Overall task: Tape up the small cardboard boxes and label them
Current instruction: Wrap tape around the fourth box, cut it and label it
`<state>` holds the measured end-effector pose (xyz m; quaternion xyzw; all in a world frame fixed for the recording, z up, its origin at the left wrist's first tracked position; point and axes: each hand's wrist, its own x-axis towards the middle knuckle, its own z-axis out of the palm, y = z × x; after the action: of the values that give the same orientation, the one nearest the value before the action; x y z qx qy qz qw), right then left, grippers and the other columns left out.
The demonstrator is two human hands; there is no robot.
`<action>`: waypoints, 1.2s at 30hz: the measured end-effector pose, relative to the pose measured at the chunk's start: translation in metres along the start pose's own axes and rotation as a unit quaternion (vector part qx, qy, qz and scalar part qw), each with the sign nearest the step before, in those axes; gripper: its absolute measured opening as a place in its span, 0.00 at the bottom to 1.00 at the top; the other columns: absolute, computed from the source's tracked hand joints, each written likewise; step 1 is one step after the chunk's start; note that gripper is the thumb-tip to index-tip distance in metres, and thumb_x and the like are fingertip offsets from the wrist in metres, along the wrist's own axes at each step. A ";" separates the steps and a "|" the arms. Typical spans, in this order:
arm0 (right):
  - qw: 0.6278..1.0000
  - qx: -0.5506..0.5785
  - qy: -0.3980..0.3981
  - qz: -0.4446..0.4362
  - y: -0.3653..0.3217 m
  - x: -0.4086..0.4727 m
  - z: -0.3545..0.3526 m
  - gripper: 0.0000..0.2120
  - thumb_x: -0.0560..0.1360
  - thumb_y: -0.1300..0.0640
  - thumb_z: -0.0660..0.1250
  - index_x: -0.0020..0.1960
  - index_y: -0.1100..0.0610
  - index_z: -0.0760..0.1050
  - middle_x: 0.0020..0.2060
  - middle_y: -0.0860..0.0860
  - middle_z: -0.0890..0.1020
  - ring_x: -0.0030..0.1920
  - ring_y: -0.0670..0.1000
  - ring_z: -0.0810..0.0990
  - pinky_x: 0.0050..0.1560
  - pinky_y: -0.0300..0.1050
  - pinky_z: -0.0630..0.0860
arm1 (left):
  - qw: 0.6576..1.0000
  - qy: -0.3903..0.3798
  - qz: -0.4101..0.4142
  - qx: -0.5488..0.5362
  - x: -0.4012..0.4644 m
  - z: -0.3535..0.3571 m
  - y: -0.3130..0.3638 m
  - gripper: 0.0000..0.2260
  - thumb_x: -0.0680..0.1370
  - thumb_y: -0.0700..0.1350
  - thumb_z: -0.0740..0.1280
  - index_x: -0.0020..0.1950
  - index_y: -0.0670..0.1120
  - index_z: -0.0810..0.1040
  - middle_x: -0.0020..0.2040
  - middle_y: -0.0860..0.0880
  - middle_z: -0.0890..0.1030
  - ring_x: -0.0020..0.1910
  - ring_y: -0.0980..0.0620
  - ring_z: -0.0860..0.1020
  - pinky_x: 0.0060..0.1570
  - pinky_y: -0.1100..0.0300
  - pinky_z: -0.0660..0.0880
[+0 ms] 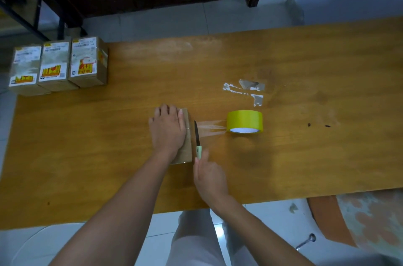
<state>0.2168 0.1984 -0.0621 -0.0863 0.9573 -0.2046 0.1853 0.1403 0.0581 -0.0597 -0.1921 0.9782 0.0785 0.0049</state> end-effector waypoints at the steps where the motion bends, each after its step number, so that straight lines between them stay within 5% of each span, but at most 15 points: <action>1: 1.000 -0.001 -0.001 -0.003 0.001 -0.001 0.001 0.15 0.83 0.48 0.49 0.64 0.55 0.64 0.30 0.49 0.78 0.28 0.50 0.77 0.23 0.40 0.56 | 1.000 0.001 0.000 0.001 0.000 0.000 0.000 0.19 0.83 0.52 0.48 0.55 0.44 0.75 0.52 0.45 0.77 0.52 0.45 0.73 0.47 0.51 0.71; 14: 0.999 -0.043 0.020 -0.004 0.000 0.016 0.006 0.16 0.83 0.49 0.49 0.66 0.57 0.64 0.31 0.50 0.80 0.25 0.48 0.71 0.21 0.39 0.55 | 1.000 -0.016 -0.003 0.001 0.000 -0.004 0.002 0.19 0.83 0.52 0.49 0.58 0.43 0.75 0.54 0.44 0.76 0.54 0.45 0.73 0.49 0.50 0.72; 18: 0.999 -0.045 0.000 0.009 0.000 0.005 0.010 0.17 0.83 0.49 0.48 0.66 0.57 0.63 0.33 0.51 0.82 0.30 0.51 0.81 0.23 0.41 0.59 | 1.000 -0.015 -0.001 -0.001 -0.001 -0.005 0.003 0.18 0.84 0.51 0.49 0.58 0.43 0.75 0.55 0.44 0.76 0.54 0.45 0.72 0.49 0.49 0.72; 27: 1.000 -0.023 -0.016 -0.006 0.005 0.009 0.010 0.18 0.83 0.49 0.48 0.68 0.58 0.61 0.35 0.53 0.83 0.33 0.53 0.82 0.27 0.43 0.66 | 1.000 -0.007 -0.001 -0.004 0.000 -0.004 0.003 0.18 0.83 0.51 0.50 0.57 0.42 0.75 0.53 0.43 0.77 0.53 0.44 0.73 0.47 0.50 0.72; 36: 0.999 -0.034 -0.023 -0.018 0.006 0.001 0.012 0.21 0.83 0.49 0.48 0.71 0.59 0.60 0.35 0.52 0.82 0.33 0.52 0.82 0.25 0.40 0.61 | 1.000 -0.013 -0.005 -0.002 0.000 -0.003 0.003 0.18 0.83 0.51 0.50 0.57 0.42 0.75 0.53 0.43 0.77 0.53 0.44 0.73 0.48 0.49 0.73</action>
<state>0.2202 0.1994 -0.0753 -0.1142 0.9574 -0.1735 0.2007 0.1392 0.0607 -0.0559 -0.1961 0.9769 0.0833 0.0172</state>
